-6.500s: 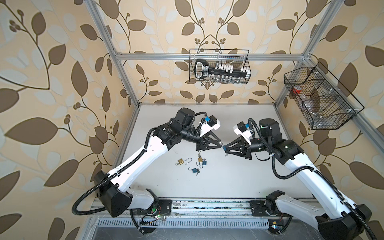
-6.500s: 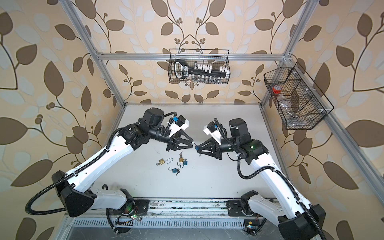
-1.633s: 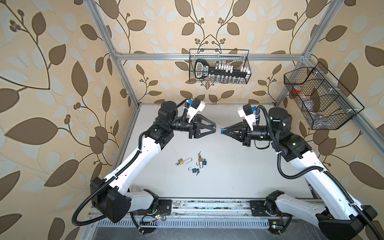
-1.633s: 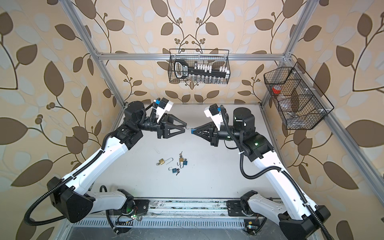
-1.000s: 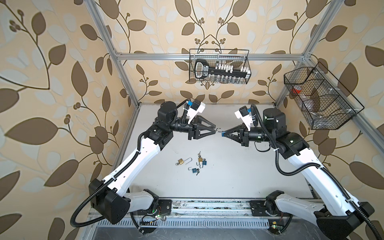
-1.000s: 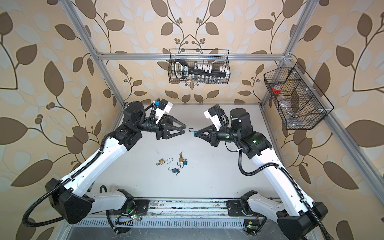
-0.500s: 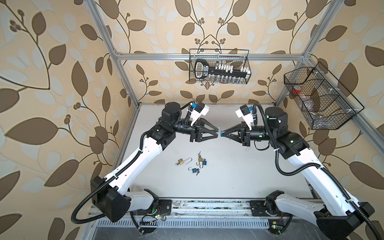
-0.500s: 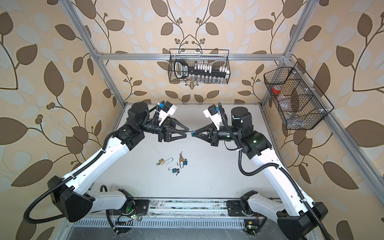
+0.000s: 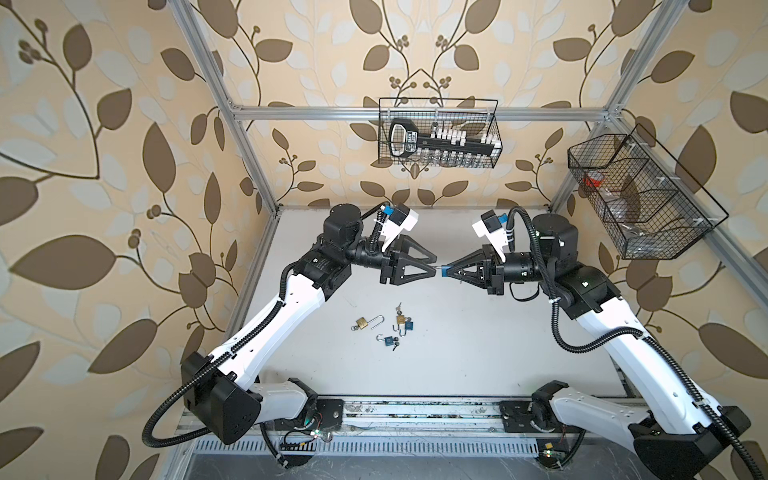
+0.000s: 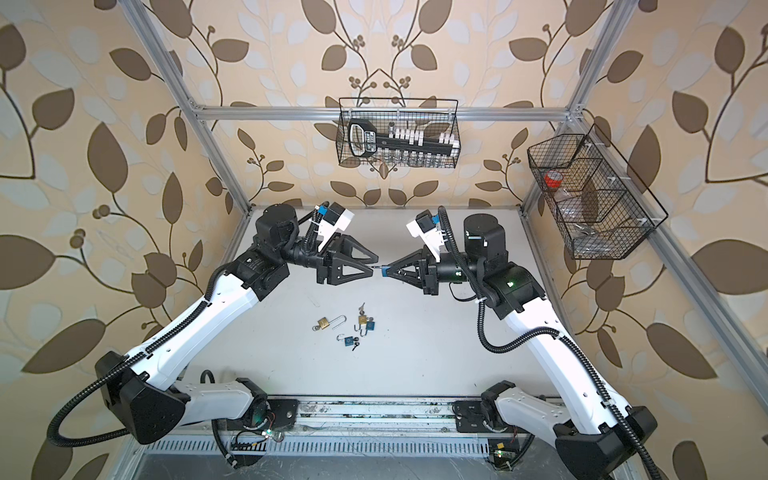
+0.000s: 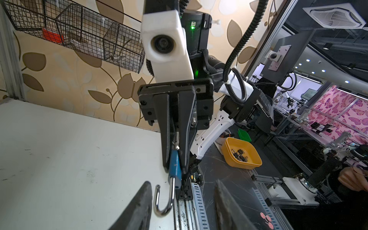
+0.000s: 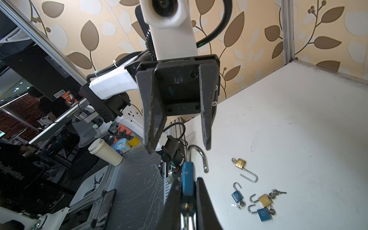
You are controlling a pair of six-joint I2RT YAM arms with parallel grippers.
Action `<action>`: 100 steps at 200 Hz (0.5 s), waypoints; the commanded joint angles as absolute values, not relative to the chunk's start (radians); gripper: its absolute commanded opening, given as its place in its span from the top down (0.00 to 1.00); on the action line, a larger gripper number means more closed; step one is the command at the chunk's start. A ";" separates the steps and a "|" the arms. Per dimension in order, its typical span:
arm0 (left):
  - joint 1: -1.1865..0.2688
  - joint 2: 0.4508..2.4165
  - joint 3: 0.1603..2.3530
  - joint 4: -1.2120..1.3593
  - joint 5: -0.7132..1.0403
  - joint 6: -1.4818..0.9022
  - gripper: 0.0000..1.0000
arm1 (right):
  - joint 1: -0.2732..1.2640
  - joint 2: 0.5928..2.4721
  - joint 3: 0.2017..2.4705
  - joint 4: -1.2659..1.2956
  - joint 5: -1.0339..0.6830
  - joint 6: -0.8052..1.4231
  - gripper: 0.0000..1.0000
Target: Lock with the key
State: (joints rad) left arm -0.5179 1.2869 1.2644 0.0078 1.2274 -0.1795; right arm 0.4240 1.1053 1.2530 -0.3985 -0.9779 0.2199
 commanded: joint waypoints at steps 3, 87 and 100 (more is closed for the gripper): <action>-0.525 1.292 1.310 0.008 1.240 -0.153 0.52 | 0.424 1.077 1.250 -0.340 -1.010 0.227 1.00; -0.525 1.291 1.311 0.000 1.235 -0.149 0.71 | 0.422 1.066 1.235 -0.332 -0.987 0.227 1.00; -0.526 1.292 1.312 0.000 1.235 -0.148 0.73 | 0.423 1.068 1.239 -0.345 -0.972 0.220 1.00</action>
State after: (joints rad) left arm -0.5179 1.3003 1.2659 -0.0158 1.2232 -0.1600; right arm 0.4240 1.0840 1.2484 -0.3511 -0.9825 0.2279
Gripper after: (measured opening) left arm 0.282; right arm 0.112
